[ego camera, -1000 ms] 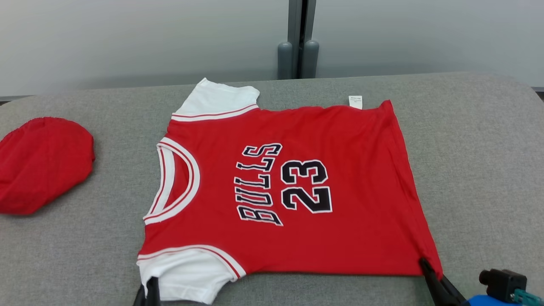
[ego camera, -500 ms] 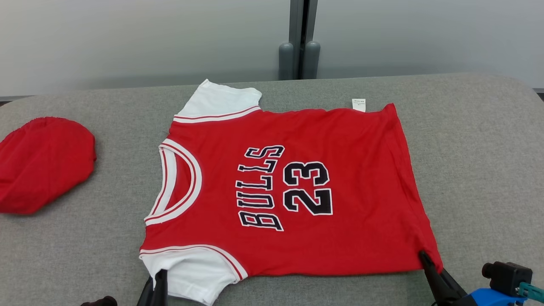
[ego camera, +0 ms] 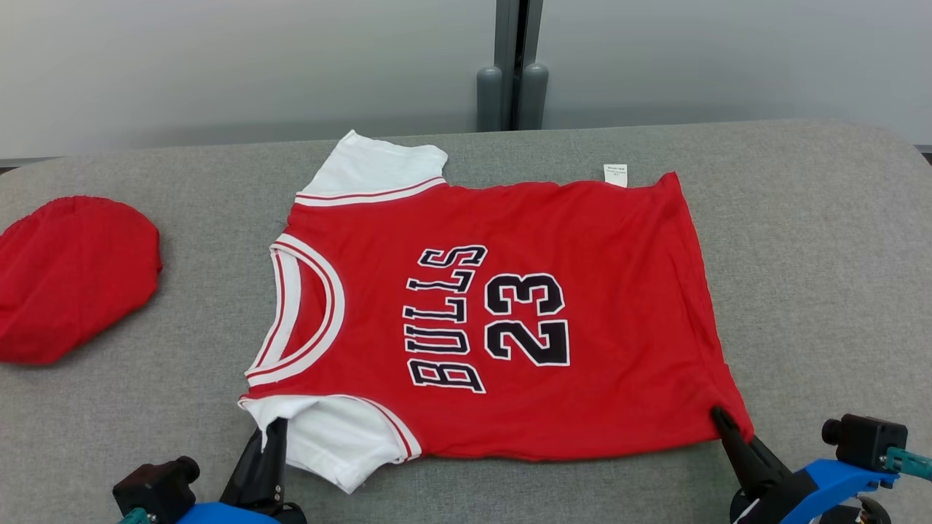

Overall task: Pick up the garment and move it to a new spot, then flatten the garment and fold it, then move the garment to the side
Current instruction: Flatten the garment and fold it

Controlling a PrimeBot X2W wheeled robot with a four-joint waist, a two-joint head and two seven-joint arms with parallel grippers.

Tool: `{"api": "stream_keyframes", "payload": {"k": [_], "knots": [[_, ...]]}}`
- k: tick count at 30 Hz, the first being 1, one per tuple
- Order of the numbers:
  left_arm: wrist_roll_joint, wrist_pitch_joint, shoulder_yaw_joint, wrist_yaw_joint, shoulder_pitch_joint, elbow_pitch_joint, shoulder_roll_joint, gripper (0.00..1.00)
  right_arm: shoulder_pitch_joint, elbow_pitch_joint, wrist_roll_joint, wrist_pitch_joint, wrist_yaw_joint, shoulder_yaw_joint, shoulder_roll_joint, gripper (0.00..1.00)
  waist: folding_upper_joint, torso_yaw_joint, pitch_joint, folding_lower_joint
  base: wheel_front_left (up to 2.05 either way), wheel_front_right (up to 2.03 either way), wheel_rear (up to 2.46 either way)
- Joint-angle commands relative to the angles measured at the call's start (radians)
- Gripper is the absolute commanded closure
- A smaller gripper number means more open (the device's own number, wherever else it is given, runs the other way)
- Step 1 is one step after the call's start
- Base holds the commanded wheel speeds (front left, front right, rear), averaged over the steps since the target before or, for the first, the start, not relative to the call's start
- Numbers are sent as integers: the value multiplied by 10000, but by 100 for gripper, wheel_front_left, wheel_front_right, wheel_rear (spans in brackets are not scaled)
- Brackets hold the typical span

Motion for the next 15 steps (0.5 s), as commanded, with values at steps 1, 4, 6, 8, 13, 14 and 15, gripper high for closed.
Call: {"api": "stream_keyframes", "payload": {"k": [1,4,6,8,13,14,15], "knots": [[3,6,7,-19,-199,44,56,100,-180,0,42,67,5,-53,25,100,-1,6,12,-1,0,0,0],[-26,70,15,-127,-474,236,138,100,-385,48,81,236,5,-156,72,100,-1,4,51,-1,0,0,0],[1,94,-13,-195,-651,397,193,100,-534,83,105,352,5,-230,97,100,-1,-6,79,-1,0,0,0],[1,155,-30,-256,-848,541,254,100,-669,142,156,468,5,-312,135,100,-1,-15,108,-1,0,0,0],[7,259,-73,-387,-1396,953,368,100,-1121,320,166,661,5,-423,131,100,-1,-42,229,-1,0,0,0],[14,277,-97,-431,-1527,1052,390,100,-1227,366,153,711,5,-437,127,100,-1,-48,262,-1,0,0,0],[9,313,-108,-443,-1654,1139,403,100,-1343,418,145,737,5,-441,130,100,-1,-54,307,-1,0,0,0]]}}
